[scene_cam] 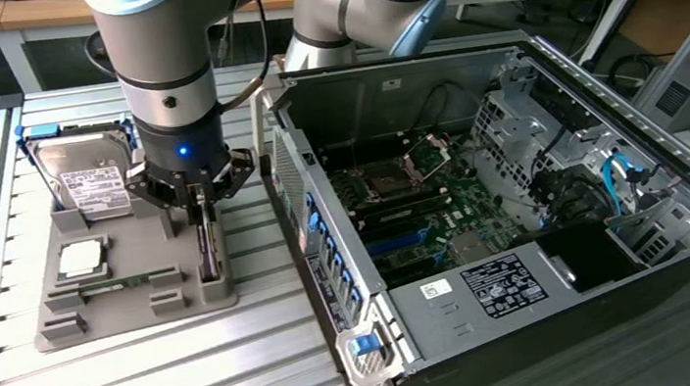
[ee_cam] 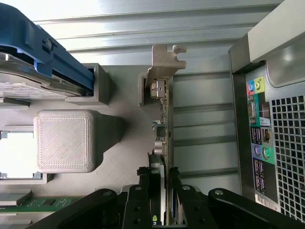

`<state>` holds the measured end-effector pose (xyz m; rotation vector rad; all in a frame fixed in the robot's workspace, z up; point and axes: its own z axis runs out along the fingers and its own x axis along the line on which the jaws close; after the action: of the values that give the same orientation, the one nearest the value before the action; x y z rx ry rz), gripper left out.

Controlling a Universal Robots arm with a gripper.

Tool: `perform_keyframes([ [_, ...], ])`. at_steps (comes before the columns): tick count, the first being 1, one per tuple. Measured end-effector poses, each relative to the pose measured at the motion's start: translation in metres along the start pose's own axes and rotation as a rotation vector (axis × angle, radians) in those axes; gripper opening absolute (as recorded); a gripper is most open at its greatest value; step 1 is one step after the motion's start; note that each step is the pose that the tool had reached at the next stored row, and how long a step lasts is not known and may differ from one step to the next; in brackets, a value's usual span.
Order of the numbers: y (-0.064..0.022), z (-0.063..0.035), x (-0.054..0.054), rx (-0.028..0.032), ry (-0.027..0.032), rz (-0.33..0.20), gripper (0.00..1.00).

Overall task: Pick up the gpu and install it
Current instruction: 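Pick up the gpu and move the gpu toward the slot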

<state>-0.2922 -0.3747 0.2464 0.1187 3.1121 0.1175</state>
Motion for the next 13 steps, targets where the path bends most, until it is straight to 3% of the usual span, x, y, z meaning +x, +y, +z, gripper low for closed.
perform_keyframes([
  [13, 0.0000, 0.0000, 0.0000, 0.0000, 0.0000, 0.000, 0.27],
])
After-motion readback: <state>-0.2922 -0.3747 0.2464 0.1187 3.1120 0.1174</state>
